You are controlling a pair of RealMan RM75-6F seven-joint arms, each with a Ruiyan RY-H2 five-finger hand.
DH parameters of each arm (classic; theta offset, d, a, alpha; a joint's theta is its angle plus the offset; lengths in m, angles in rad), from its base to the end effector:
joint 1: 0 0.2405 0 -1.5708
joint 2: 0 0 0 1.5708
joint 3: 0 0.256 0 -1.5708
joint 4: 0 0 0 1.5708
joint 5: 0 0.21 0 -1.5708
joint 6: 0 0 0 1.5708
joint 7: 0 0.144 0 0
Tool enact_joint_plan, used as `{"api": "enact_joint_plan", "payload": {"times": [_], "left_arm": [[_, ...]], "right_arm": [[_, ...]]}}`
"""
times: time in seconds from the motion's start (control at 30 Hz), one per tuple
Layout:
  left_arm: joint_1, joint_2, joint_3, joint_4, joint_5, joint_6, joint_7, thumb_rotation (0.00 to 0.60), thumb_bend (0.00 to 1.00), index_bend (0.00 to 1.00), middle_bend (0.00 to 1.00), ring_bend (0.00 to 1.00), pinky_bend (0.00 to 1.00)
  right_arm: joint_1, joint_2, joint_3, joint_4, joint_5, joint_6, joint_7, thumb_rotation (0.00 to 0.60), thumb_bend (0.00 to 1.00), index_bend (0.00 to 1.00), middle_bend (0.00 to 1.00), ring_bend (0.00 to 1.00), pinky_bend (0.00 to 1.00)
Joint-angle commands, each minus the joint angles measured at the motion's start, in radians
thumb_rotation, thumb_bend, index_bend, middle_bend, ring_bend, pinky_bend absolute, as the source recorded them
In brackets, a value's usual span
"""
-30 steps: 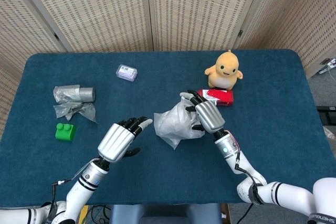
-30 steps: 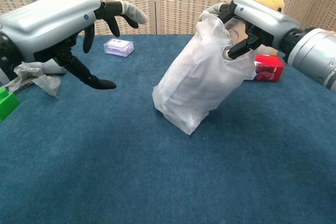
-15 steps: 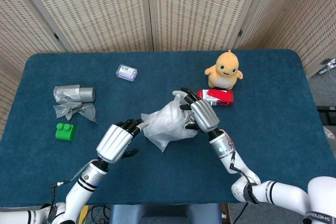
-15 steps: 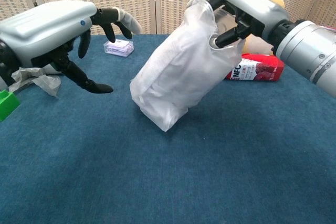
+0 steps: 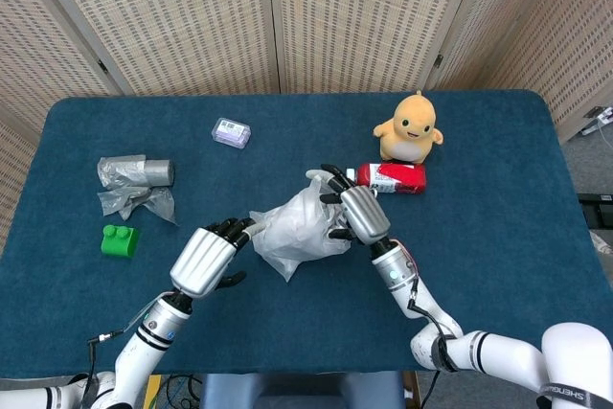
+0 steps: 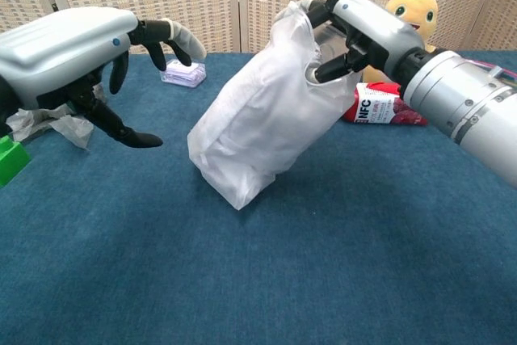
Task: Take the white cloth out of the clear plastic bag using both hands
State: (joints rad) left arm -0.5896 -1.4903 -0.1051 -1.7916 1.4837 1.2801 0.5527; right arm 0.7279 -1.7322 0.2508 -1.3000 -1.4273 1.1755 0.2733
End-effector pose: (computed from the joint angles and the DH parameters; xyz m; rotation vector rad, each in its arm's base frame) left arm -0.1013 0.2635 0.0263 -1.8518 -0.5871 -1.2113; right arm -0.1031 -0.3459 -0.0225 1.6354 -1.1995 1.6143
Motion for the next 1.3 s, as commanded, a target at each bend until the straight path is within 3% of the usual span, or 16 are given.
{"api": "enact_joint_plan", "payload": {"times": [0.03, 0.3, 0.6, 0.93, 1.17, 1.3], "left_arm": [[0.002, 0.004, 0.0, -0.003, -0.005, -0.004, 0.005, 0.6, 0.0, 0.24, 0.28, 0.32, 0.59], [-0.011, 0.009, -0.012, -0.016, -0.009, -0.03, 0.031, 0.6, 0.0, 0.27, 0.32, 0.36, 0.6], [-0.045, -0.011, -0.011, 0.047, 0.066, -0.048, 0.062, 0.6, 0.0, 0.36, 0.39, 0.4, 0.62], [-0.067, -0.034, -0.01, 0.066, 0.08, -0.078, 0.09, 0.6, 0.0, 0.42, 0.49, 0.45, 0.65], [-0.079, -0.04, -0.005, 0.074, 0.09, -0.098, 0.094, 0.6, 0.0, 0.43, 0.55, 0.47, 0.66], [-0.094, -0.056, -0.009, 0.087, 0.095, -0.114, 0.103, 0.6, 0.0, 0.39, 0.64, 0.53, 0.69]], "right_arm": [[-0.003, -0.013, -0.011, 0.033, 0.007, -0.013, 0.012, 0.6, 0.51, 0.78, 0.21, 0.08, 0.32], [-0.015, 0.004, -0.031, 0.082, 0.026, -0.047, -0.011, 0.6, 0.51, 0.78, 0.21, 0.08, 0.32], [-0.041, 0.022, -0.039, 0.107, 0.051, -0.061, -0.013, 0.6, 0.51, 0.78, 0.21, 0.08, 0.31], [-0.06, 0.014, -0.042, 0.145, 0.082, -0.087, -0.006, 0.6, 0.52, 0.78, 0.21, 0.08, 0.31], [-0.069, 0.01, -0.033, 0.159, 0.097, -0.091, -0.007, 0.6, 0.52, 0.78, 0.21, 0.08, 0.31], [-0.073, 0.012, -0.026, 0.161, 0.103, -0.092, -0.006, 0.6, 0.52, 0.78, 0.21, 0.08, 0.31]]}}
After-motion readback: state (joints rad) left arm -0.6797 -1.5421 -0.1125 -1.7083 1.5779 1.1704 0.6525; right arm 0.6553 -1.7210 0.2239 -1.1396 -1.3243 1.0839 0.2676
